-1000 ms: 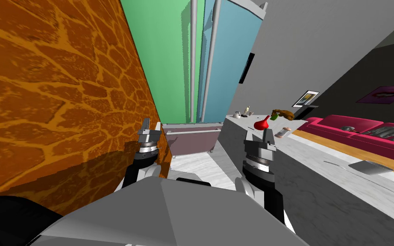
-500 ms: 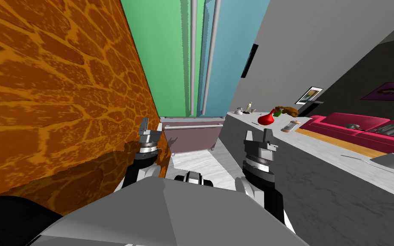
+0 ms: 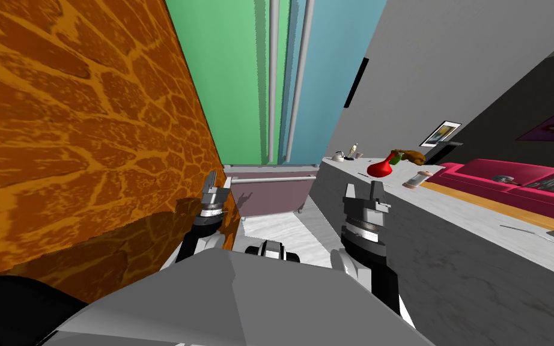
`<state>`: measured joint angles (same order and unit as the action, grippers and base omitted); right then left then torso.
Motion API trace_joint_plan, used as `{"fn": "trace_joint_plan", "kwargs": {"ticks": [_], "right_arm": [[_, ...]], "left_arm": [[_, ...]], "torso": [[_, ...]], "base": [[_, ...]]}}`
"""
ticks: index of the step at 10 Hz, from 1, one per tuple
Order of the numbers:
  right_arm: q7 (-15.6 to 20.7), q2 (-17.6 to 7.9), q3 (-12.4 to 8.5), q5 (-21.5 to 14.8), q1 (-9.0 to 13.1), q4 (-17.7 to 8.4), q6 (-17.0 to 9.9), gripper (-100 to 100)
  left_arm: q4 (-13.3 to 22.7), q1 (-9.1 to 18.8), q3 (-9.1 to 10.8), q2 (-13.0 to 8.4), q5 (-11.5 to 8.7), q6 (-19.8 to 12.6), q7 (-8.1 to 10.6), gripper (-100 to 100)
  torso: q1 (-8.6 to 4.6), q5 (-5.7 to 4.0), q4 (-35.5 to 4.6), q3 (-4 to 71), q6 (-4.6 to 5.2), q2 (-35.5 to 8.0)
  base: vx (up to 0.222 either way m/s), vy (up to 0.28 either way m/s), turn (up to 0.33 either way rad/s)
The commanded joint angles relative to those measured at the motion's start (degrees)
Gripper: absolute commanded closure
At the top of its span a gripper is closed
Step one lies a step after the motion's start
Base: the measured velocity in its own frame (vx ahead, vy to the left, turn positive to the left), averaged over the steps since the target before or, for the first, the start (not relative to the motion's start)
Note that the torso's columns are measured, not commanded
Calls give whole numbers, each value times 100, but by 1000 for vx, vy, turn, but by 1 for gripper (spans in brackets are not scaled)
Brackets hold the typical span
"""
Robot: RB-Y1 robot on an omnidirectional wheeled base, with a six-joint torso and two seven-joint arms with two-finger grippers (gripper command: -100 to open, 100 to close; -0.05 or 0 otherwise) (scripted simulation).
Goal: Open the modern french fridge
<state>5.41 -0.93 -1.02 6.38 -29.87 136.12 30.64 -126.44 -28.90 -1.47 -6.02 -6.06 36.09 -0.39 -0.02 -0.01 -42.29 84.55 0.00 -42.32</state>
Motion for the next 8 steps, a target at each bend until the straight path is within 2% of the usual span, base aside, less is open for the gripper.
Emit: {"fn": "trace_joint_plan", "kwargs": {"ticks": [1,4,8], "right_arm": [[0,0,0,0,0,0,0,0],[0,0,0,0,0,0,0,0],[0,0,0,0,0,0,0,0]], "left_arm": [[472,94,45,-155,5,276,42,-100],[1013,192,101,-281,11,626,99,-100],[1507,264,141,-339,16,883,141,-100]], "torso": [[-2,0,0,0,0,0],[4,1,2,5,-1,7],[4,1,0,1,0,3]], "base": [[80,17,13],[91,23,15],[69,18,9]]}}
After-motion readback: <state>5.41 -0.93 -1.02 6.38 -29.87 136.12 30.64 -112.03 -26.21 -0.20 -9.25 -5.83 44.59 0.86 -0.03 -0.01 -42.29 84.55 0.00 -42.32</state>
